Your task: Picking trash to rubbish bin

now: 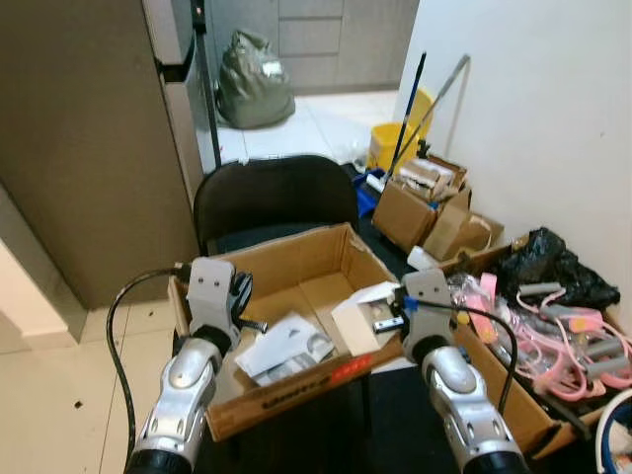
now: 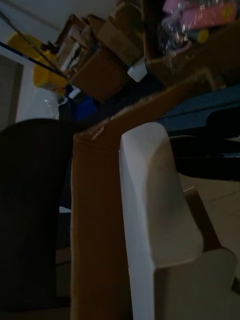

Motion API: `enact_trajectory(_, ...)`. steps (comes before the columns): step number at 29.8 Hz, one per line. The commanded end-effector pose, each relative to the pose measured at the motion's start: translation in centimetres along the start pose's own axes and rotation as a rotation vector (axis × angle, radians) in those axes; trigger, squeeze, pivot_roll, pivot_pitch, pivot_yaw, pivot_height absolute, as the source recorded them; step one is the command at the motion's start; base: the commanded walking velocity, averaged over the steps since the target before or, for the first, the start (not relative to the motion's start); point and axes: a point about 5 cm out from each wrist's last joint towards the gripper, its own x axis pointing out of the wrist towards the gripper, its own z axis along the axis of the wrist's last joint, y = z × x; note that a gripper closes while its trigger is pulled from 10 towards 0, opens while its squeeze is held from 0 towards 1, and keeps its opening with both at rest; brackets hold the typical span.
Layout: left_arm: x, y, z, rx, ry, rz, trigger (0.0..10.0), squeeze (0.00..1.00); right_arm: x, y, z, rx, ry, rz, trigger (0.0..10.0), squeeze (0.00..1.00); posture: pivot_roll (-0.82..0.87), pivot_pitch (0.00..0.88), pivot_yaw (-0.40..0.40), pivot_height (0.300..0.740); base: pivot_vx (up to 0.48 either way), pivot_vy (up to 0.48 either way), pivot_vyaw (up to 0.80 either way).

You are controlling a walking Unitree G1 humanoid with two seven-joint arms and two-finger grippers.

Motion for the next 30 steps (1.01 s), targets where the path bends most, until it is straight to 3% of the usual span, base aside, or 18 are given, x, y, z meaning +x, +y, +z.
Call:
enact_trajectory(1,-0.1,0.2,-0.2,0.005,0.014,0.003,10.0,0.00,-0.1,0.2,-0.4,0.005,0.016,0.011,10.0,0.00,-0.02,0.065,0.016,0.740,0.349,0.000,0.00)
enact_trajectory(7,-0.1,0.2,-0.3,0.003,0.023,0.002,10.0,0.00,0.1,0.2,-0.3,0.002,0.011,0.012,10.0,0.00,-0.02,0.064,0.015,0.740,0.331,0.000,0.00)
enact_trajectory(20,-0.2,0.0,-1.0,0.074,0.079,-0.036,10.0,0.00,0.2,0.1,-0.2,-0.007,0.011,0.021,10.0,0.00,-0.02,0.066,0.015,0.740,0.000,0.000,0.00)
enact_trajectory(23,-0.3,0.0,-2.4,0.121,0.178,-0.075,10.0,0.00,0.8,0.3,-0.3,-0.019,0.020,0.034,10.0,0.00,-0.02,0.069,0.018,0.740,0.000,0.000,0.00)
enact_trajectory(26,-0.8,-0.3,-3.6,0.182,0.250,-0.180,10.0,0.00,1.7,0.6,-0.4,-0.020,0.035,0.043,10.0,0.00,-0.02,0.074,0.018,0.740,0.000,0.000,0.00)
enact_trajectory(30,-1.3,-1.1,-3.9,0.113,0.287,-0.286,10.0,0.00,2.4,1.0,-0.1,-0.063,0.035,0.065,10.0,0.00,-0.02,0.077,0.016,0.740,0.000,0.000,0.00)
